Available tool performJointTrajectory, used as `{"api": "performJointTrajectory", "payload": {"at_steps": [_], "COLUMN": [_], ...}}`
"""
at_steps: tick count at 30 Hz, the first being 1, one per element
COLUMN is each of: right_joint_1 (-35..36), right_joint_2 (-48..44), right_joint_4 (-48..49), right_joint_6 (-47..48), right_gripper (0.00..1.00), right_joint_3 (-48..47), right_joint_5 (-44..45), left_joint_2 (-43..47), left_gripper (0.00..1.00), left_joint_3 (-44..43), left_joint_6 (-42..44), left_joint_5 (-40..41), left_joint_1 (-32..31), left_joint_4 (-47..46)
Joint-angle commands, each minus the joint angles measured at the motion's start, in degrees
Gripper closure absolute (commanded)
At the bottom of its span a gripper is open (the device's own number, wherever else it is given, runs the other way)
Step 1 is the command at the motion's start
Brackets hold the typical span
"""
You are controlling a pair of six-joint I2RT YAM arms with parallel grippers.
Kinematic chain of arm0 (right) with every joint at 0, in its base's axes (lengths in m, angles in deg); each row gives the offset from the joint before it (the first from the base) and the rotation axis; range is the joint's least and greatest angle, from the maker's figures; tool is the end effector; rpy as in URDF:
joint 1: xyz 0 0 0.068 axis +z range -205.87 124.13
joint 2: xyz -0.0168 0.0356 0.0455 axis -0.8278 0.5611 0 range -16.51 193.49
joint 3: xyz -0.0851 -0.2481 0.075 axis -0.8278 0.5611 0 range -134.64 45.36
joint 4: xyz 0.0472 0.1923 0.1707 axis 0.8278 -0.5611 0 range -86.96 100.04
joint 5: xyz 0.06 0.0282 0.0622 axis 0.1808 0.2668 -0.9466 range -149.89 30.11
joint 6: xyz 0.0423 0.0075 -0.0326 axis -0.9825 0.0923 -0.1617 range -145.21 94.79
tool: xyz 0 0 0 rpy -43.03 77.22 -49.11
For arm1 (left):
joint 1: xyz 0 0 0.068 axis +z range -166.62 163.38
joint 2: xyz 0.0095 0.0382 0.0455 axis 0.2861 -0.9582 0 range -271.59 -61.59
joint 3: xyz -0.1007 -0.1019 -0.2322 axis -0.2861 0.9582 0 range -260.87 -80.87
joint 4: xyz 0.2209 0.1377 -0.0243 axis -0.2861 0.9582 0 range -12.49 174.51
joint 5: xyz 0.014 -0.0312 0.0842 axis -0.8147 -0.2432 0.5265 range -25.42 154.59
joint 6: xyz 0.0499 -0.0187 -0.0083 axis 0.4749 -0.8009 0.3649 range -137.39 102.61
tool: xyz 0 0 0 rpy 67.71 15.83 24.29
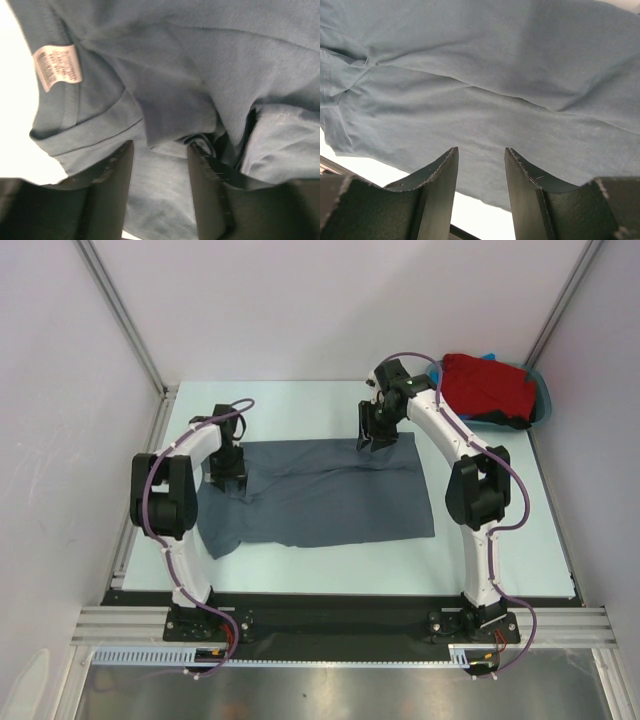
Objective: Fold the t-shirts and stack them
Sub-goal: Fold the tshirt
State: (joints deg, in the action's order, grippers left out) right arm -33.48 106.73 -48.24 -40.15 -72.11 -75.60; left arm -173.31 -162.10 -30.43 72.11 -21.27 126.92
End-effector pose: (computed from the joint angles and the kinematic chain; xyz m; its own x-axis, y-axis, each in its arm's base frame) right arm 0.4233 0.1849 0.2719 -0.9261 -0.1131 -0.3600 -0.2457 0.9047 0.3481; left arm 0.3777 -0.0261 0.1785 -0.9689 -0.1456 -0.1999 -0.1654 0.9825 0.0861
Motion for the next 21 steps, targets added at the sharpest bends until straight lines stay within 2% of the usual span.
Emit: {"api": "performJointTrajectory", "payload": {"at_steps": [1, 3, 6, 13, 21], "right_joint_1": [0.11, 0.02, 0.02, 0.11, 0.11], "right_joint_2": [-0.37, -0.46, -0.72, -0.90, -1.77], "right_joint_4": [-0.60, -0.61, -0.52, -0.08, 0.89], "right_joint_6": [0.35, 0.26, 0.09, -0.35, -1.14], "right_gripper": [0.52, 0.52, 0.52, 0.52, 0.53], "right_joint_3": [-1.62, -1.45, -1.27, -0.39, 1.19], "right_joint_5": [0.59, 0.67, 0.85, 1.11, 1.47], "left_joint_2": [-0.42, -0.43, 0.10, -1.57, 1.41], "left_gripper": [0.53, 0.55, 0.64, 1.00, 1.00], "left_joint_3": [-1.30, -1.12, -1.03, -1.83, -0.16], "left_joint_6": [0.03, 0.03, 0.20, 0.47, 2.05], "left_joint_5": [-1.81, -2.43, -3.92, -6.21, -4.37], "left_joint_1": [0.43, 0.51, 0.43, 0.43, 0.43], "left_joint_4": [-1.42, -2.12, -3.00, -2.47, -0.90]}}
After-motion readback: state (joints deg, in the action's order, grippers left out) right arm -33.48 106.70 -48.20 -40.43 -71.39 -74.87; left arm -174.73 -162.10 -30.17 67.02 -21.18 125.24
